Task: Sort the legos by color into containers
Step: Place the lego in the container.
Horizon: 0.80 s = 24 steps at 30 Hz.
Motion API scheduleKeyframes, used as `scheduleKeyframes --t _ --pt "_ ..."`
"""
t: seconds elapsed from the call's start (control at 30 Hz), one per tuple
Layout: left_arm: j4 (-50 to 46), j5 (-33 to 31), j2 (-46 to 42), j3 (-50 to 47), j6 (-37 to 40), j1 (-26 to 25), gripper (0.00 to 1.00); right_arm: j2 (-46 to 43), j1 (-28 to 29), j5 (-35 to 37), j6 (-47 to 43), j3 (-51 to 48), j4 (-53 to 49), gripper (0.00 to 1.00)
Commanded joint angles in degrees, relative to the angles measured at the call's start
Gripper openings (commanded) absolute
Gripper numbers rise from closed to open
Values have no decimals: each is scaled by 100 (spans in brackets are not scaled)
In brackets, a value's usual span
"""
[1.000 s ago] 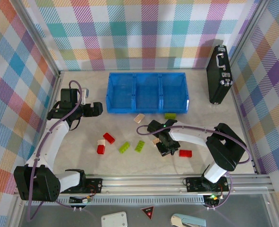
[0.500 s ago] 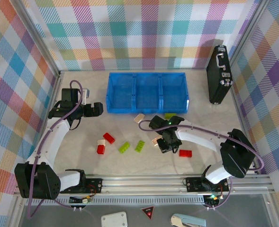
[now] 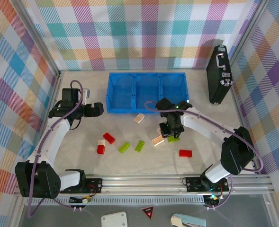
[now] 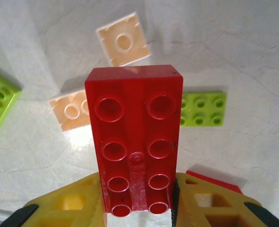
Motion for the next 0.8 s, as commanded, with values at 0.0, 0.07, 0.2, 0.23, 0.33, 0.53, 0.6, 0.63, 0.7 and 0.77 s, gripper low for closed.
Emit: scheduleKeyframes --t 0.0,0.07,0.2,0.23,0.33,0.53,0.6,0.63,0.7,0.77 --pt "35 76 51 25 24 61 100 192 -343 -181 -308 375 -197 35" --pt "35 81 69 25 21 60 100 330 -591 -243 -439 566 -184 35" --pt "32 88 90 24 16 61 100 748 -1024 -307 -712 1055 -148 35" --pt "31 85 93 26 21 61 100 855 -1106 -316 -771 1184 -134 35" --pt "28 74 108 33 26 61 100 1260 -1357 -383 -908 1626 -121 35" --pt "25 54 123 17 29 61 100 2061 -1709 -377 -1130 2543 -167 34" --pt "27 63 130 13 23 58 100 2326 -1839 -358 -1181 2839 -222 34" --pt "28 68 126 14 21 61 100 2432 -1873 -341 -1203 2977 -252 34" --pt "27 77 135 17 21 59 100 2687 -1937 -294 -1274 3275 -314 34" --pt "23 88 145 13 19 61 100 2919 -1989 -281 -1325 3535 -364 34"
